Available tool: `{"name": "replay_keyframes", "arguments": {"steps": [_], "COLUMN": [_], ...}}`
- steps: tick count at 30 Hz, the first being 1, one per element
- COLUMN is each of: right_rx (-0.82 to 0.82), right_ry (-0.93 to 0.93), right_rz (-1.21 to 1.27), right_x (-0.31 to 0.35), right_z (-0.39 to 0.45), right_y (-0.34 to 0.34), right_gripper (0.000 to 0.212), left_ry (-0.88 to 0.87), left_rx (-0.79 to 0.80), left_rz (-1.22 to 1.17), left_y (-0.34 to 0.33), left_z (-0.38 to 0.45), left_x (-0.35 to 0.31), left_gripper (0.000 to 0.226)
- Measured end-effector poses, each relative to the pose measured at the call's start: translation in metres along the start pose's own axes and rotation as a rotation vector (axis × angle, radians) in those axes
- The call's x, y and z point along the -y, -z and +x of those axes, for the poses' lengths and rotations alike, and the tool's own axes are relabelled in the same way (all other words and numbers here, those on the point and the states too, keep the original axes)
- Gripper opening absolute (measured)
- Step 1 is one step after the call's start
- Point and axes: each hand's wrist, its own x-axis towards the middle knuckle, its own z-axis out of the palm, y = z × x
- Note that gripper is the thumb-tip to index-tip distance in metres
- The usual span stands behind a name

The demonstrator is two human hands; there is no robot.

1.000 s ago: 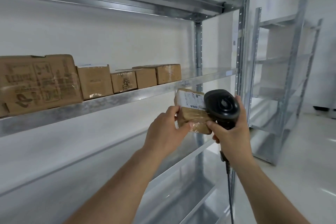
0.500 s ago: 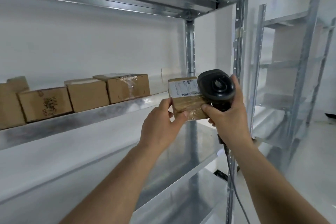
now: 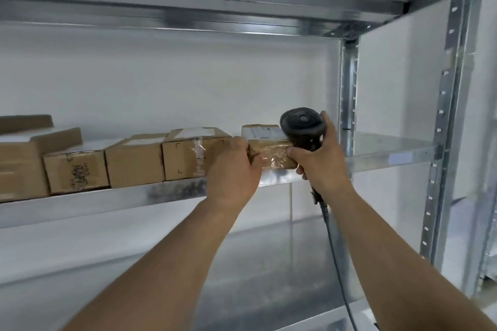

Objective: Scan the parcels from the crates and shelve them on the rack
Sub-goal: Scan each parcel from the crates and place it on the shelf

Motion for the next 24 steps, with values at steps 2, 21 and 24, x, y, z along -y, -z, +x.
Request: {"name": "replay_keyframes", "arguments": {"steps": [2, 21, 24], "right_rx": [0.026, 0.039, 0.05], "right_ry": [-0.026, -0.014, 0.014], "right_rz": [-0.004, 0.016, 0.097], "right_x": [-0.004, -0.01, -0.006], "right_z": [0.012, -0.008, -0.046], "right_y": [-0.009, -0.018, -0.02], "right_gripper": [0.1, 0.101, 0.101], "left_ry": [0.01, -0.001, 0.023], "left_rx": [-0.025, -0.131, -0.145], "left_rz": [0.123, 0.316, 0.269], "left_y": [0.001, 0.008, 0.023], "left_z": [0.004, -0.011, -0.036], "left_x": [-0.002, 0.01, 0.023], "left_gripper": [0.02, 0.025, 0.028]}}
